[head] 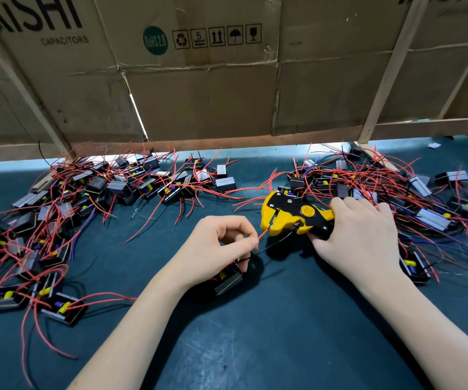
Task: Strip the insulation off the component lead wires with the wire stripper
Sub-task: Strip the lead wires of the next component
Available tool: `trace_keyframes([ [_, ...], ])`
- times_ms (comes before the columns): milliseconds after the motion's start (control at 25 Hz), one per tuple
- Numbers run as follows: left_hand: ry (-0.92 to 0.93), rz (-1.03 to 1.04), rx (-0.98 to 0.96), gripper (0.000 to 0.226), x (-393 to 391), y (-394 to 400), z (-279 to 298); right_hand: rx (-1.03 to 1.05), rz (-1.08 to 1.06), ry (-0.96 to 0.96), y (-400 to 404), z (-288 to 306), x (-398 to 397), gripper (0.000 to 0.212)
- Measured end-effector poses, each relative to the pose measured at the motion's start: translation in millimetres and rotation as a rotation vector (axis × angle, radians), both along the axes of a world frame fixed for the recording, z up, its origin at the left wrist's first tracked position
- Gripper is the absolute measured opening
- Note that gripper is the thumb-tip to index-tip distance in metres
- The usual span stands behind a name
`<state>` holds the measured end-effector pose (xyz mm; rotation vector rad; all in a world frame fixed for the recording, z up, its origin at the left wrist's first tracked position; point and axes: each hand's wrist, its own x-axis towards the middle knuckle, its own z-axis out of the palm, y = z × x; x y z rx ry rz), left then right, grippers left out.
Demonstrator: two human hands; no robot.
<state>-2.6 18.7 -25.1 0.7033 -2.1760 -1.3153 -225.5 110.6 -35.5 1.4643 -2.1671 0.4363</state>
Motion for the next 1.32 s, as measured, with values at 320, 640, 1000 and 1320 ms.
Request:
trace_keyframes([
  [320,-0.02,-0.033,-0.005,0.015,-1.0,-0.3,-0.1,0.032,0.027,-0.013,0.1,-0.1,-0.7,0.042],
  [640,-0.03,-0.049,0.012,0.014,0.2,-0.9,-0.8,0.085,0.03,-0.023,0.6,1.3,1.2,0.044],
  [1000,-0.059,-0.144,0.12,0.017,1.9,-0.6,1.0,-0.028,-0.031,0.026,-0.7,-2.1,-0.8,0.046],
  [1320,0.033,-0.083,0.113,0.014,3.2,-5.4,0.0,-0.049,-0.084,-0.002,-1.9,-7.8,-10.9,0.052],
])
